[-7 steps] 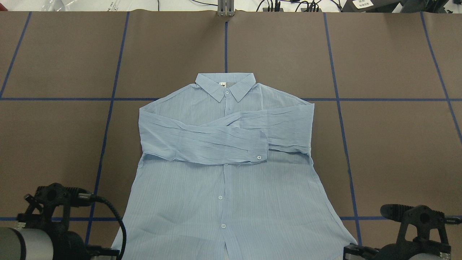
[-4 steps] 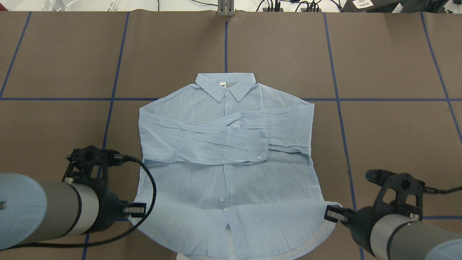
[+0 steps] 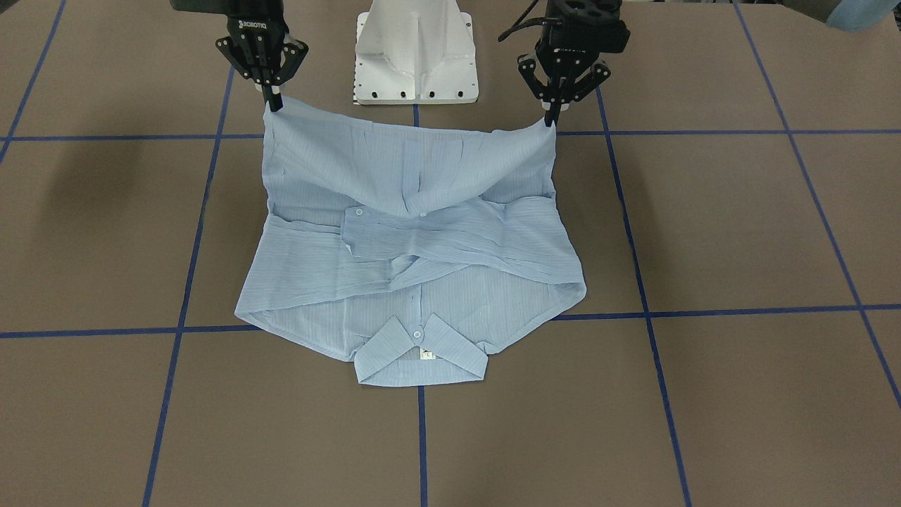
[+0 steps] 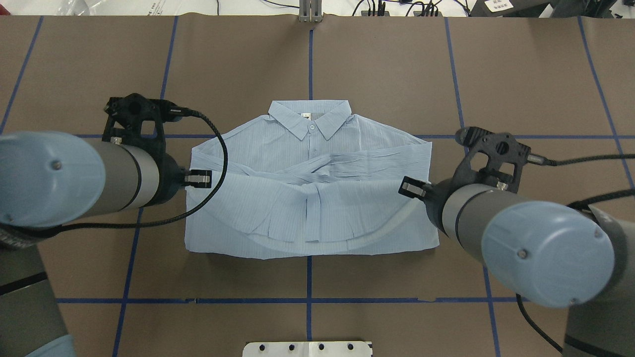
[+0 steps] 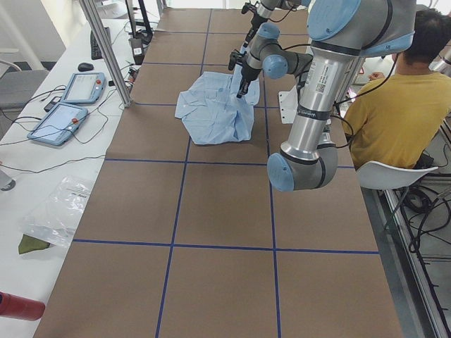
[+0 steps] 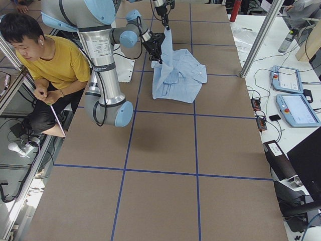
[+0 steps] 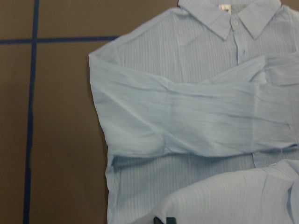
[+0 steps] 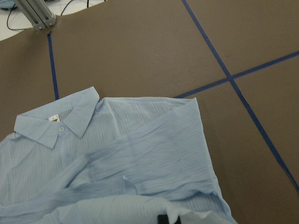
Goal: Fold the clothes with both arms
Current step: 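Lift the hem with both grippers and fold it toward the collar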
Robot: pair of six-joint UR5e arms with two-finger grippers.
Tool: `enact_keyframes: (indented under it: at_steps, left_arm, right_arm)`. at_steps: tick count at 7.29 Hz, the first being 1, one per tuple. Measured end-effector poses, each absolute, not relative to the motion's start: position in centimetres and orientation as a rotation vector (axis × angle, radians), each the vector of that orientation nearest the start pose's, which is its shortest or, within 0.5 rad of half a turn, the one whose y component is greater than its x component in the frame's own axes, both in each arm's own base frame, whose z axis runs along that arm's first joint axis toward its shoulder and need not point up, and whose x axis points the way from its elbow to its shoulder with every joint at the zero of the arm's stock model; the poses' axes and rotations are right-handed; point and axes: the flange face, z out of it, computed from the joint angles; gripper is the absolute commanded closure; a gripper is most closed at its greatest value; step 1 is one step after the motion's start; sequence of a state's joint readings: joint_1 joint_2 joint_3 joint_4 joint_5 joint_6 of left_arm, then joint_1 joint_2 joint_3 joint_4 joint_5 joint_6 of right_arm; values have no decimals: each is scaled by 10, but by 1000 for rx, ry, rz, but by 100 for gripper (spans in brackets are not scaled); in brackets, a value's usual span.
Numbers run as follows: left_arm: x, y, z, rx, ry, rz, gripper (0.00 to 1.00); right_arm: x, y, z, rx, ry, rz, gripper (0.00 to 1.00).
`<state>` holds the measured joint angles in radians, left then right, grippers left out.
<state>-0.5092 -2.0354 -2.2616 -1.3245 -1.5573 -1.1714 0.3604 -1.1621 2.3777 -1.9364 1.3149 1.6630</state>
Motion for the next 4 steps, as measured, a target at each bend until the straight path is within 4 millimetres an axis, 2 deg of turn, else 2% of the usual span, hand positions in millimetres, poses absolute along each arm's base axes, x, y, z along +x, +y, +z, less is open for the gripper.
enact_keyframes:
  at_steps: [1,2,4]
  left_arm:
    - [377,-379,167,448,804,-133,100]
    - [401,-401,178,482,797,-152,100]
    - [453,-443,226,532,777,-180,100]
  right_arm:
    - [-364,-332,173,396,-794,532,100]
    - [-380,-364,186,429,-766,530,100]
    - [-423,-427,239,462,-716,526,100]
